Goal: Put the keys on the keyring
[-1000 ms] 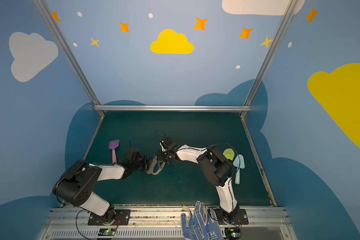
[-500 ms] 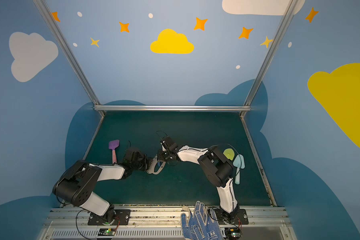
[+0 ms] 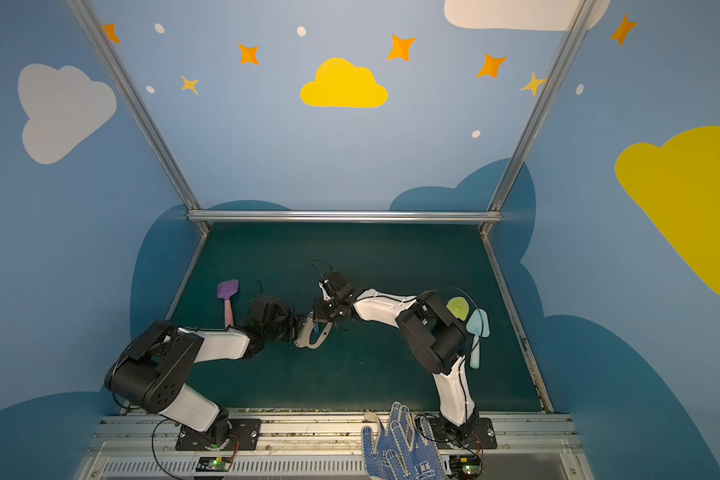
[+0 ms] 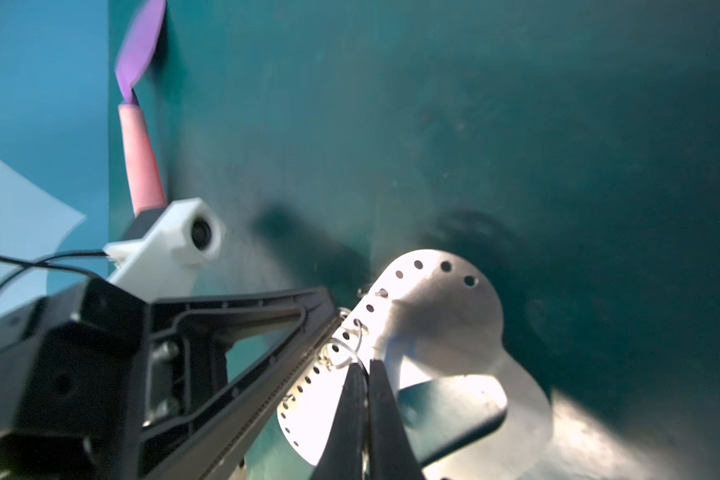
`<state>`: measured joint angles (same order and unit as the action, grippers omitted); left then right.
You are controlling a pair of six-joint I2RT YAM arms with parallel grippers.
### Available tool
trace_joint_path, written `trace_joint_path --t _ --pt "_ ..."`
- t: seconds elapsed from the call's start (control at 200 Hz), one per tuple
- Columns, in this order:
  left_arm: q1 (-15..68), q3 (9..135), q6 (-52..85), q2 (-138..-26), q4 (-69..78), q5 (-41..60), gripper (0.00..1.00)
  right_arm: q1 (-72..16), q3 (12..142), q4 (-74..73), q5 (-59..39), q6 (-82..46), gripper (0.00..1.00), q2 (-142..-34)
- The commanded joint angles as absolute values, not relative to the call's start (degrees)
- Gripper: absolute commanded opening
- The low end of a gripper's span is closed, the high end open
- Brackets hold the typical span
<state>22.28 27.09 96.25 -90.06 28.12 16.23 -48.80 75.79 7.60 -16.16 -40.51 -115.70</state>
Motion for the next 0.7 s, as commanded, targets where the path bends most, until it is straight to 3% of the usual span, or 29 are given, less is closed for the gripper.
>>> trace_joint_path --t 0.0,0.696 --pt "22.0 27.9 93.5 -88.0 25.4 16.0 0.04 -48.9 76.8 14.5 -20.3 -36.2 0.0 -117.0" --pt "21.7 33.6 87.4 -89.9 23.1 23.4 0.04 -48.5 80.9 21.3 -32.9 -25.5 0.0 -118.9"
